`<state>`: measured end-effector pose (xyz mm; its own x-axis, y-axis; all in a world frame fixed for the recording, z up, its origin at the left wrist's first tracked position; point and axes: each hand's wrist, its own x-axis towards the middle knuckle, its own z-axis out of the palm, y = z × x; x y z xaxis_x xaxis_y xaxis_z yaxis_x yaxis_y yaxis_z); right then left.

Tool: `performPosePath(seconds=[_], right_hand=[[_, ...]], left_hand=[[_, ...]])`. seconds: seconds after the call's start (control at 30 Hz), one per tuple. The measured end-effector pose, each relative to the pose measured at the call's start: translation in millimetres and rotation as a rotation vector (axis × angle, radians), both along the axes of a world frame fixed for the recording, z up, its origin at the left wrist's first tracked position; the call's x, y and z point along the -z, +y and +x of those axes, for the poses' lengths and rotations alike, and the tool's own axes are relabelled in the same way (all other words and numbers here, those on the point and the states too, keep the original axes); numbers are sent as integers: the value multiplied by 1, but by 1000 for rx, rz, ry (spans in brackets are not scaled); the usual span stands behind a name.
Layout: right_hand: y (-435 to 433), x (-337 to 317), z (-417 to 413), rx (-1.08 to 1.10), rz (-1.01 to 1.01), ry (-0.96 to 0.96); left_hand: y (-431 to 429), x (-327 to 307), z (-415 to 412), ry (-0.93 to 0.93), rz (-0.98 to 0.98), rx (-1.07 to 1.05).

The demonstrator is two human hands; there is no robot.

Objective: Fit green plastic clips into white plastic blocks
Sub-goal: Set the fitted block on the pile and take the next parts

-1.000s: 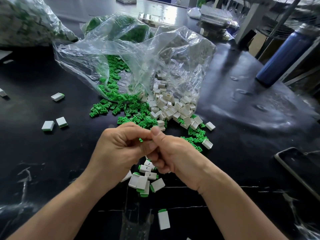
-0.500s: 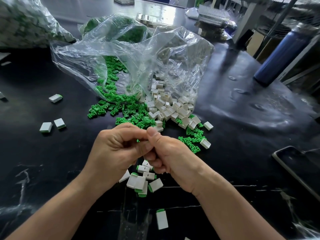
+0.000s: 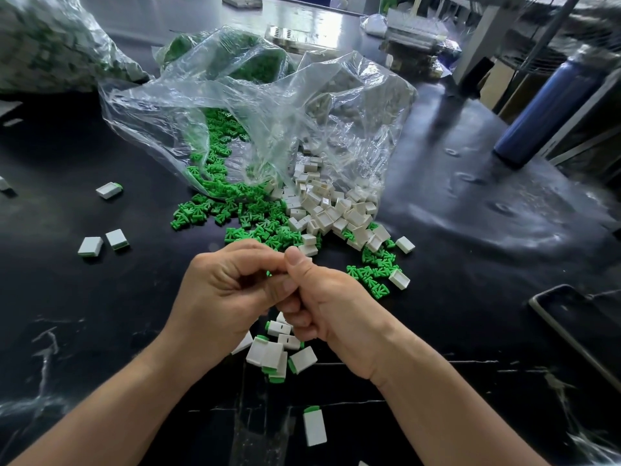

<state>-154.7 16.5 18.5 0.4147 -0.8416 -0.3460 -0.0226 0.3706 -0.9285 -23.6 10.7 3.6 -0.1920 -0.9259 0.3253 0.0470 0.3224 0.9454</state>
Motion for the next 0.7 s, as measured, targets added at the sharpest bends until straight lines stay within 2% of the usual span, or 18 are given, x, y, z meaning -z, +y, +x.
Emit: performPosePath(seconds=[0.2, 0.47, 0.7], right_hand=[[-7, -2, -10, -131, 41, -33], [-5, -7, -13, -152, -26, 86], [-2, -8, -7, -164, 18, 13]], left_hand=[[-1, -2, 0, 137, 55, 70], [-1, -3, 0, 94, 19, 59], [0, -3, 2, 74, 4, -22]])
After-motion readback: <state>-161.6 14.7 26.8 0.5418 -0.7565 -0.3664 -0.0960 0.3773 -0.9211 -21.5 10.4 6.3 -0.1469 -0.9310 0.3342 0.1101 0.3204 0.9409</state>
